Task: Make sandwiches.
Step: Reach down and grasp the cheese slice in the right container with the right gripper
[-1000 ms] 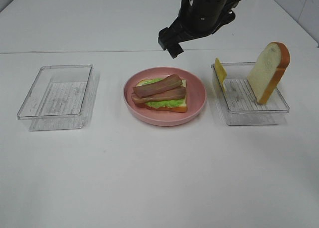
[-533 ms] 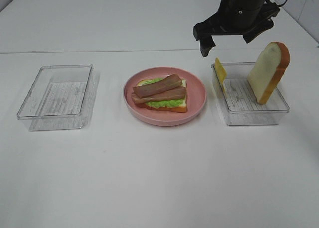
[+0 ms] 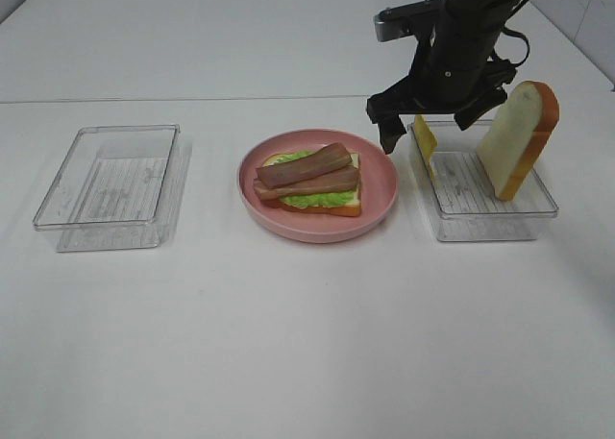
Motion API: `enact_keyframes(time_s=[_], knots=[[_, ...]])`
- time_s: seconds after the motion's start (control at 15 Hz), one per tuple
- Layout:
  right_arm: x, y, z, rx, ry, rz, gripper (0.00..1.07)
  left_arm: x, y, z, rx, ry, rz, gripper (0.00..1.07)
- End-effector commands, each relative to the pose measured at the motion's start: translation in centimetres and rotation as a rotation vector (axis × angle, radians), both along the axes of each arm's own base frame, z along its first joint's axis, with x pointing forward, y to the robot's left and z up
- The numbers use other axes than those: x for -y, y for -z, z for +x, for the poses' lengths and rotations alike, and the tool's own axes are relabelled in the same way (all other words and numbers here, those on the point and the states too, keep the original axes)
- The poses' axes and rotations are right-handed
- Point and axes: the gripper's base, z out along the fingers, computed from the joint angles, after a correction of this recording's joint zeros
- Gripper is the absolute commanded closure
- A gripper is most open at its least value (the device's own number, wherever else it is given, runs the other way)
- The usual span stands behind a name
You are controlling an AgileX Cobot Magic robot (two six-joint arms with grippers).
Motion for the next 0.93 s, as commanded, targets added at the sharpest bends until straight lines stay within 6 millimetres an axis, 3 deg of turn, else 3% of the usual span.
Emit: enact_keyframes(time_s=[0.07, 0.2, 0.4, 0.8, 0.93], knots=[[0.0, 0.9, 0.5, 0.01, -0.013, 0.003, 0.15, 0.0, 0.0, -0.2, 0.018, 0.0, -0.005, 0.06], [-0.2, 1.7, 0.8, 0.018, -0.015, 0.014, 0.22, 0.0, 0.0, -0.2, 0.018, 0.0, -0.005, 0.06], [-0.4, 1.9, 1.1, 0.041, -0.029, 0.026, 0.23, 0.0, 0.0, -0.2, 0.018, 0.0, -0.005, 0.06], [2.8, 2.2, 2.4, 0.022, 0.025, 0.092, 0.27, 0.0, 0.0, -0.2, 0.019, 0.0, -0.005, 0.06], [2.6, 2.2, 2.3, 0.017, 0.021, 0.117, 0.3, 0.0, 0.0, -0.2, 0.019, 0.0, -0.005, 0.06]])
